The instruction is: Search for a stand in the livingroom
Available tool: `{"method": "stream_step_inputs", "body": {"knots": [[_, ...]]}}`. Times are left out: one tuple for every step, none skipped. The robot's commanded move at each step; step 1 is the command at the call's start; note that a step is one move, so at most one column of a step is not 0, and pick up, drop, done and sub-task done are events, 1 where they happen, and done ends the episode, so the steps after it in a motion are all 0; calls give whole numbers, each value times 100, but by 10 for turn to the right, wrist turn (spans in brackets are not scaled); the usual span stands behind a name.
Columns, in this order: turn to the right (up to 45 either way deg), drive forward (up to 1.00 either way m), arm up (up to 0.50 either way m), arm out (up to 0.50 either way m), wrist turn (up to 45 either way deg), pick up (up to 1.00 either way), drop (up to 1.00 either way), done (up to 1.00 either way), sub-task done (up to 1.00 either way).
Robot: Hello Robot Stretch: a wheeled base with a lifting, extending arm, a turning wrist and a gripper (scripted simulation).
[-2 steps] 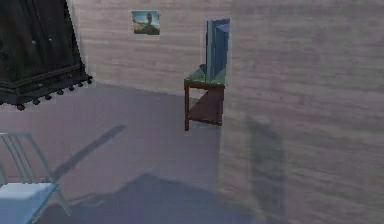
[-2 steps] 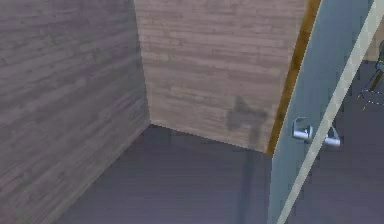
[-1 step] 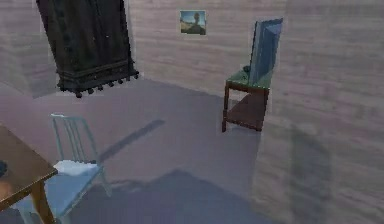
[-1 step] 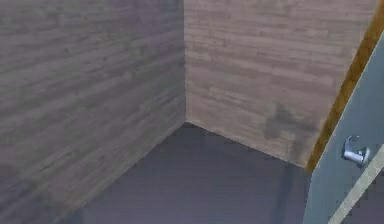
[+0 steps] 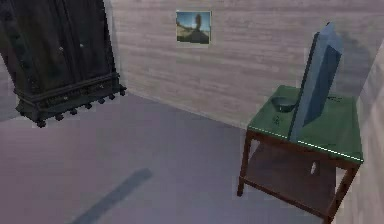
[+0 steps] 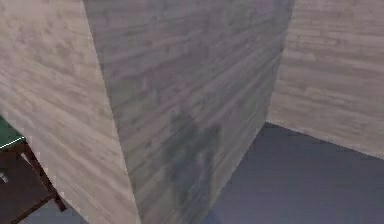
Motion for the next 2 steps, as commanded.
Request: {"method": "stream_step_inputs", "body": {"knots": [[-30,0,0,0,0,0,0,0,0],[-90,0,0,0,0,0,0,0,0]]}}
